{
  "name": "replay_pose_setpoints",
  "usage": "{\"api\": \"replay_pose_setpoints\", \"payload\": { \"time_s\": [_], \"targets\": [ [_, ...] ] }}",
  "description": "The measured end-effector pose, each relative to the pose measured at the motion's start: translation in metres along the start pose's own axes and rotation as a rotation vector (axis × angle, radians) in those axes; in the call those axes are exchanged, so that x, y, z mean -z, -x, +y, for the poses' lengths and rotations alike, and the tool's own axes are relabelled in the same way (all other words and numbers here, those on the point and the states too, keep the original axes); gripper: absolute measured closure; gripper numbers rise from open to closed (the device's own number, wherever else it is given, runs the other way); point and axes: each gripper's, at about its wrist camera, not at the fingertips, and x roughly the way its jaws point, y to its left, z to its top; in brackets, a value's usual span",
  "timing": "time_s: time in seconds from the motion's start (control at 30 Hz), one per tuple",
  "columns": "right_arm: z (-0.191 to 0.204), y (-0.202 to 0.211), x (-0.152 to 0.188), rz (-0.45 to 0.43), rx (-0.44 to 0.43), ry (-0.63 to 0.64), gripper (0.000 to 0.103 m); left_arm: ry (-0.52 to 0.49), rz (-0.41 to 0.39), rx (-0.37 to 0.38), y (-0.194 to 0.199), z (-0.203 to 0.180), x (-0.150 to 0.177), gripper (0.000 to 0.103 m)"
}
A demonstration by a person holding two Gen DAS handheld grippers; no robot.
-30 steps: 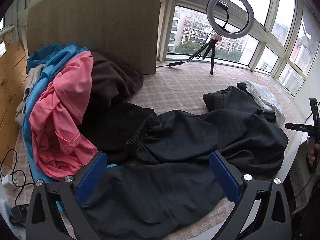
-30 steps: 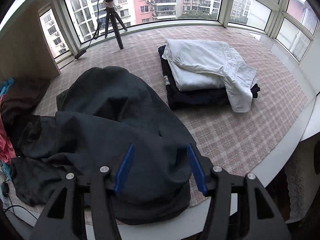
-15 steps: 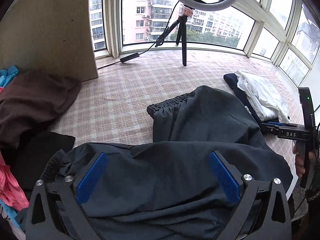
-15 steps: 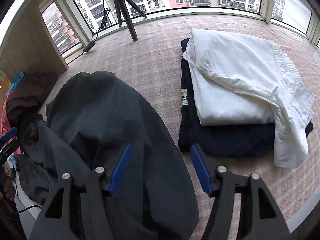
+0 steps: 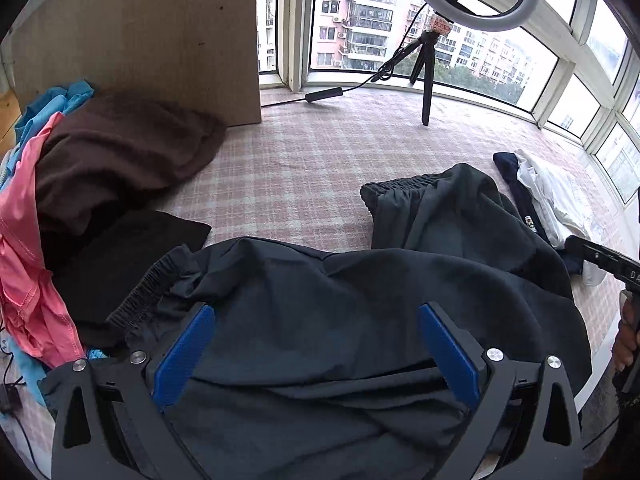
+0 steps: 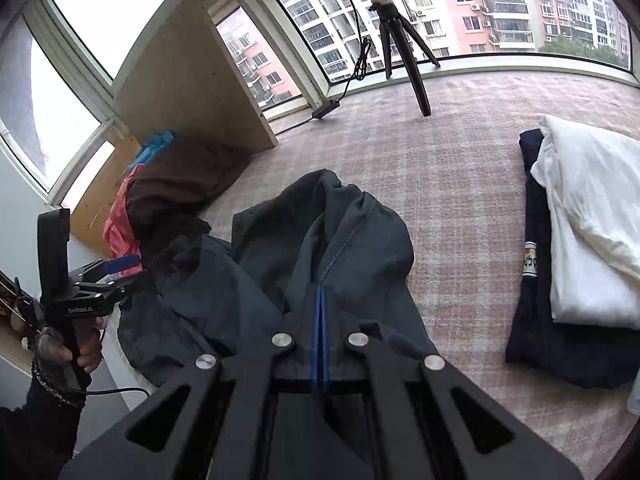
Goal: Fold clothes
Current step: 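Grasp the trousers waistband with the left gripper while the right gripper holds the other waistband side, then lift the trousers by the waistband with both grippers and shake them out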
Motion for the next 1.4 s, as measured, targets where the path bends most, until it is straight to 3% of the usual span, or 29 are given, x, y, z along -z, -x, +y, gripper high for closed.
{"api": "replay_pose_setpoints", "payload": {
  "time_s": [0.03, 0.13, 0.23, 0.3, 0.33, 0.37, 0.4, 0.47, 0.53, 0.57, 0.6, 0.63, 0.67, 0.7, 0.73, 0.83, 0.93, 1.07, 1.13, 1.2, 1.27, 1.3, 1.33, 1.4],
  "targets": [
    [-0.002, 0.027, 0.007, -0.021, 0.021, 0.000, 0.103, -0.007, -0.005, 0.006, 0.001, 0.000, -0.001, 0.001],
    [-0.018, 0.089, 0.044, -0.022, 0.239, -0.034, 0.102, -0.028, -0.018, 0.024, 0.003, 0.000, -0.006, 0.001],
    [-0.043, 0.097, 0.056, 0.042, 0.361, -0.109, 0.096, -0.067, 0.008, 0.056, -0.029, -0.019, -0.031, 0.001],
    [-0.051, 0.086, 0.045, 0.022, 0.317, -0.134, 0.074, -0.079, 0.034, 0.030, -0.059, -0.025, -0.048, 0.001],
    [-0.054, 0.080, 0.038, 0.009, 0.289, -0.145, 0.044, -0.081, 0.051, -0.003, -0.075, -0.024, -0.054, 0.001],
    [-0.055, 0.074, 0.032, -0.018, 0.249, -0.142, 0.025, -0.083, 0.068, -0.039, -0.092, -0.023, -0.060, 0.001],
    [-0.057, 0.060, 0.023, -0.024, 0.213, -0.137, 0.024, -0.046, 0.106, -0.013, -0.106, -0.017, -0.062, 0.002],
    [-0.061, 0.023, 0.003, -0.001, 0.154, -0.129, 0.024, 0.044, 0.189, 0.065, -0.132, -0.003, -0.066, 0.007],
    [-0.063, -0.026, -0.014, 0.080, 0.107, -0.107, 0.024, 0.185, 0.252, 0.227, -0.150, 0.008, -0.064, 0.022],
    [-0.063, -0.052, -0.021, 0.126, 0.089, -0.091, 0.024, 0.207, 0.265, 0.268, -0.157, 0.008, -0.064, 0.026],
    [-0.065, -0.077, -0.025, 0.177, 0.083, -0.090, 0.024, 0.182, 0.261, 0.265, -0.159, 0.002, -0.064, 0.037],
    [-0.066, -0.100, -0.026, 0.228, 0.079, -0.094, 0.024, 0.150, 0.254, 0.255, -0.161, -0.004, -0.063, 0.058],
    [-0.067, -0.122, -0.026, 0.279, 0.075, -0.099, 0.024, 0.113, 0.255, 0.261, -0.160, -0.013, -0.062, 0.070],
    [-0.066, -0.135, -0.023, 0.301, 0.072, -0.098, 0.024, 0.075, 0.257, 0.270, -0.159, -0.023, -0.061, 0.096],
    [-0.064, -0.145, -0.019, 0.315, 0.070, -0.096, 0.026, 0.038, 0.259, 0.279, -0.157, -0.033, -0.060, 0.100],
    [-0.056, -0.151, -0.018, 0.309, 0.061, -0.084, 0.101, -0.064, 0.200, 0.230, -0.139, -0.052, -0.069, 0.101],
    [-0.046, -0.129, -0.031, 0.240, 0.075, -0.061, 0.101, -0.078, 0.128, 0.243, -0.102, -0.046, -0.099, 0.101],
    [-0.024, -0.024, -0.076, -0.006, 0.142, 0.014, 0.102, -0.120, -0.059, 0.279, -0.009, -0.030, -0.148, 0.101],
    [-0.008, 0.031, -0.084, -0.094, 0.137, 0.068, 0.102, -0.148, -0.128, 0.368, 0.037, -0.023, -0.149, 0.100],
    [0.007, 0.068, -0.066, -0.117, 0.133, 0.093, 0.102, -0.187, -0.143, 0.425, 0.060, -0.019, -0.122, 0.100],
    [0.021, 0.076, -0.028, -0.074, 0.135, 0.104, 0.101, -0.233, -0.115, 0.428, 0.065, -0.018, -0.081, 0.100],
    [0.024, 0.072, -0.002, -0.025, 0.127, 0.089, 0.100, -0.251, -0.057, 0.427, 0.053, -0.020, -0.055, 0.099],
    [0.021, 0.060, 0.025, 0.070, 0.116, 0.069, 0.091, -0.270, 0.032, 0.409, 0.035, -0.019, -0.026, 0.094],
    [0.014, 0.033, 0.080, 0.282, 0.091, 0.030, 0.087, -0.285, 0.207, 0.358, -0.001, -0.012, 0.029, 0.093]
  ]
}}
